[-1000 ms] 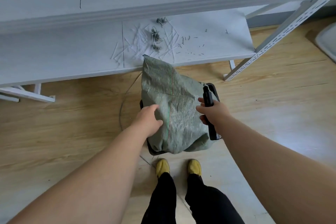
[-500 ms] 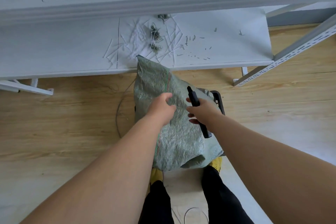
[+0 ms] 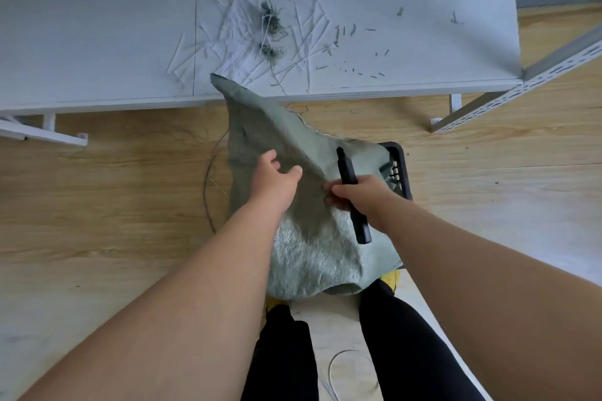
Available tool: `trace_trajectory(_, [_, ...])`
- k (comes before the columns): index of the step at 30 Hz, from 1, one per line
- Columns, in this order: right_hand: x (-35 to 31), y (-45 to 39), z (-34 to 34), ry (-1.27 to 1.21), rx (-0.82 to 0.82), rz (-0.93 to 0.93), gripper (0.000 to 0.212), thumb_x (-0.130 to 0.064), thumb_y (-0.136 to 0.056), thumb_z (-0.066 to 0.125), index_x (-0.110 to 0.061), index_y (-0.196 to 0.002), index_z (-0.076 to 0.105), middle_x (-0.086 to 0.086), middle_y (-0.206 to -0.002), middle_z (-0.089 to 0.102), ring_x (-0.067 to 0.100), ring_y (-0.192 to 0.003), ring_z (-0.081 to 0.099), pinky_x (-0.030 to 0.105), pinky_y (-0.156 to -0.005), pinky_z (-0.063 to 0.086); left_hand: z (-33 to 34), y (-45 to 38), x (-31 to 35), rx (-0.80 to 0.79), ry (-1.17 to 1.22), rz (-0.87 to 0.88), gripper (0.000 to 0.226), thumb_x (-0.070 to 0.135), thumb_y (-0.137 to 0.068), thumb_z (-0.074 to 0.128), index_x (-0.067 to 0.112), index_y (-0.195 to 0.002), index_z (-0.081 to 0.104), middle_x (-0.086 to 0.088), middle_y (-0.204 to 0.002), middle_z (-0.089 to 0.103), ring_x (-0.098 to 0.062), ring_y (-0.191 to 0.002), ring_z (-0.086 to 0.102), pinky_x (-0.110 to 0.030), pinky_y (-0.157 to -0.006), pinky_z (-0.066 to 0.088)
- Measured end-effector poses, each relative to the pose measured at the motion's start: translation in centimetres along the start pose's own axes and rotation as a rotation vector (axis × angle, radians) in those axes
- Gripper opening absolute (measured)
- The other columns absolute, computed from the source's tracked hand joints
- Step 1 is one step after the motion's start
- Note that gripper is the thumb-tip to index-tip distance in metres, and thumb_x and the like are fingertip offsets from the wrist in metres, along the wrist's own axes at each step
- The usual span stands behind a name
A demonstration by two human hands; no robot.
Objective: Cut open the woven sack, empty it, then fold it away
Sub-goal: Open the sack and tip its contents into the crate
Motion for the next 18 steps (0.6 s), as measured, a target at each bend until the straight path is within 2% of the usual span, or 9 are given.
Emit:
trace_trajectory(3, [0.7,3.1,0.7,-0.018,-0.108,-0.006,0.017,0.002,-0.094,0.051,0.002,-0.103,0.065,0.011,-0.077,0.065,0.016,-0.065,0.061,0.023,-0.068,0.052,-0.1,1.7,0.2,0.060,0.087,-0.129,0.107,0.049,-0.073,0.075,0.028,-0.152,0.007,-0.003,-0.157,0.023,-0.029,-0.136,0.038,-0.049,-0.102,0.044])
trace_trajectory(5, [1.1,5.1,1.0,0.030,-0.195,0.015,0.015,0.002,-0.095,0.052,0.000,-0.100,0.065,0.010,-0.077,0.066,0.016,-0.064,0.063,0.022,-0.069,0.054,-0.3,3.3,1.0,0.080,-0.040,-0.084,0.111,0.036,-0.075,0.078,0.023,-0.152,0.000,-0.004,-0.155,0.026,-0.029,-0.135,0.039,-0.042,-0.105,0.041])
trace_trajectory(6, [1.2,6.1,0.9,0.046,-0.239,0.034,0.014,0.001,-0.094,0.053,-0.002,-0.097,0.066,0.010,-0.078,0.067,0.015,-0.065,0.065,0.022,-0.070,0.055,-0.7,4.1,1.4,0.106,-0.148,-0.037,0.098,0.024,-0.080,0.074,0.018,-0.152,0.007,-0.006,-0.149,0.036,-0.029,-0.131,0.044,-0.036,-0.101,0.042])
trace_trajectory(8, [1.3,7.7,0.5,0.057,-0.291,0.065,0.013,0.000,-0.094,0.054,-0.003,-0.096,0.067,0.010,-0.085,0.069,0.017,-0.073,0.068,0.023,-0.074,0.057,-1.8,5.0,1.9,0.148,-0.248,0.029,0.055,0.010,-0.085,0.062,0.016,-0.136,0.041,-0.010,-0.129,0.056,-0.032,-0.114,0.057,-0.035,-0.084,0.047])
trace_trajectory(9, [1.1,8.3,0.2,0.063,-0.281,0.070,0.013,0.000,-0.094,0.054,-0.004,-0.097,0.067,0.012,-0.089,0.070,0.020,-0.078,0.068,0.025,-0.077,0.057,-2.4,5.3,1.8,0.126,-0.207,0.020,0.035,0.008,-0.083,0.058,0.012,-0.118,0.055,-0.012,-0.116,0.063,-0.032,-0.103,0.061,-0.038,-0.080,0.051])
trace_trajectory(11, [0.2,9.0,-0.9,0.096,-0.145,0.022,0.013,-0.001,-0.093,0.055,-0.007,-0.094,0.066,0.014,-0.096,0.069,0.020,-0.078,0.067,0.028,-0.073,0.056,-3.6,6.3,1.3,0.037,-0.084,-0.023,0.015,0.009,-0.080,0.055,0.010,-0.092,0.063,-0.011,-0.097,0.067,-0.028,-0.087,0.062,-0.044,-0.083,0.054])
trace_trajectory(14, [-3.7,10.5,-2.6,0.193,0.220,-0.216,0.016,-0.007,-0.088,0.061,-0.021,-0.095,0.065,0.005,-0.095,0.069,0.016,-0.067,0.064,0.031,-0.065,0.055,-5.7,8.9,1.6,-0.055,-0.053,0.010,0.008,0.006,-0.081,0.057,0.011,-0.079,0.062,-0.005,-0.083,0.060,-0.021,-0.081,0.055,-0.044,-0.090,0.051])
trace_trajectory(16, [-6.9,11.9,-1.7,0.221,0.255,-0.351,0.027,-0.011,-0.085,0.064,-0.027,-0.108,0.064,0.001,-0.087,0.068,0.018,-0.067,0.063,0.038,-0.071,0.056,-7.1,10.7,1.9,-0.104,0.016,0.036,0.017,0.002,-0.083,0.056,0.011,-0.069,0.057,-0.006,-0.080,0.058,-0.022,-0.083,0.053,-0.037,-0.087,0.052])
trace_trajectory(18, [-9.5,13.1,0.7,0.293,0.166,-0.432,0.039,-0.015,-0.084,0.066,-0.027,-0.121,0.061,0.001,-0.086,0.067,0.021,-0.071,0.064,0.041,-0.077,0.056,-8.2,12.3,2.0,-0.203,0.094,0.034,0.019,-0.003,-0.087,0.055,0.009,-0.072,0.058,-0.008,-0.087,0.061,-0.022,-0.090,0.057,-0.031,-0.086,0.052])
Point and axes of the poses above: each hand's wrist, its own y-axis away from the middle knuckle, its own z-axis out of the palm, x = y × z, the point moved 7 cm from there along -y, towards the middle knuckle
